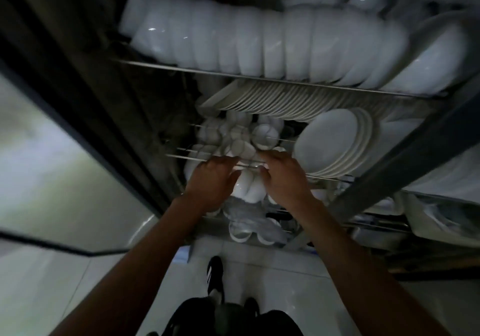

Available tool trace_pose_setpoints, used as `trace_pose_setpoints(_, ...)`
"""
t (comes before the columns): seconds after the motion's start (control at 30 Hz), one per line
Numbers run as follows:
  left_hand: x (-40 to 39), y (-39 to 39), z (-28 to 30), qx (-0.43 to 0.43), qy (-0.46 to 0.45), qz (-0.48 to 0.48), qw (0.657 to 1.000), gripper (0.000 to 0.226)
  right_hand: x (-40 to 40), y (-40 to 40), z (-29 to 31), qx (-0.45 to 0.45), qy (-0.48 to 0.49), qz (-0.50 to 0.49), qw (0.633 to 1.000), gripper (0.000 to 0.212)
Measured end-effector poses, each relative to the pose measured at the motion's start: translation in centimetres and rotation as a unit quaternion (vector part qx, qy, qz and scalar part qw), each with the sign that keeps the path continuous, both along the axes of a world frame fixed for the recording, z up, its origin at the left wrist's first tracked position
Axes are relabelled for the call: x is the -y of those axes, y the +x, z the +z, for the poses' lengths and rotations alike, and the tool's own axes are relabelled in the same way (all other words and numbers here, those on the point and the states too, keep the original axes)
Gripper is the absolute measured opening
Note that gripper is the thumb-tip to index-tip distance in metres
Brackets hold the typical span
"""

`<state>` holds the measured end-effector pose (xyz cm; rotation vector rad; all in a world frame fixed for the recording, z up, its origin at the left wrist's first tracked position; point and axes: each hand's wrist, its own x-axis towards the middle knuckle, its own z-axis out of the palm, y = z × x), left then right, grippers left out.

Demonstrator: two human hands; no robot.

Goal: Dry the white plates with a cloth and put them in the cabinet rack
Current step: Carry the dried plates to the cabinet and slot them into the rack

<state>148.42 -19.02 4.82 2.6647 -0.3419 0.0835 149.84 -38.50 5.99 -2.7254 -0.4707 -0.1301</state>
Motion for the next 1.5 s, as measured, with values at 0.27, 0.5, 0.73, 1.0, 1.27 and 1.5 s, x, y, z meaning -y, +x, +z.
trace_pose_setpoints(0.27, -9.9, -8.7, -0.3, -0.071, 0.041, 0.163, 0.983, 0.045, -11.1, -1.9, -1.4, -0.048, 0.010, 0.184, 0.982, 0.038)
trace_pose_setpoints(0.5, -21.9, -16.5, -1.7, -0.098, 0.069, 0.313, 0.942, 0.052, -25.9, -5.9, -3.2, -0.115, -0.022, 0.355, 0.928, 0.037)
trace_pose_setpoints(0.73, -33.8, -24.6, -2.5, -0.124, 0.047, 0.443, 0.887, 0.049, -40.7, -9.8, -3.1, -0.127, -0.094, 0.475, 0.865, 0.044)
trace_pose_setpoints(1.0, -41.7, -35.5, -2.4, -0.104, 0.011, 0.587, 0.803, 0.047, -54.0, -16.8, -1.8, -0.070, -0.122, 0.590, 0.795, 0.036)
trace_pose_setpoints(1.27, -45.2, -44.6, -4.0, -0.129, -0.033, 0.701, 0.701, 0.048, -65.1, -24.2, -3.3, -0.077, -0.127, 0.699, 0.700, 0.039)
trace_pose_setpoints(1.5, -52.3, -48.8, -3.7, -0.179, -0.021, 0.759, 0.625, 0.047, -76.5, -28.8, -4.9, -0.062, -0.139, 0.773, 0.615, 0.042)
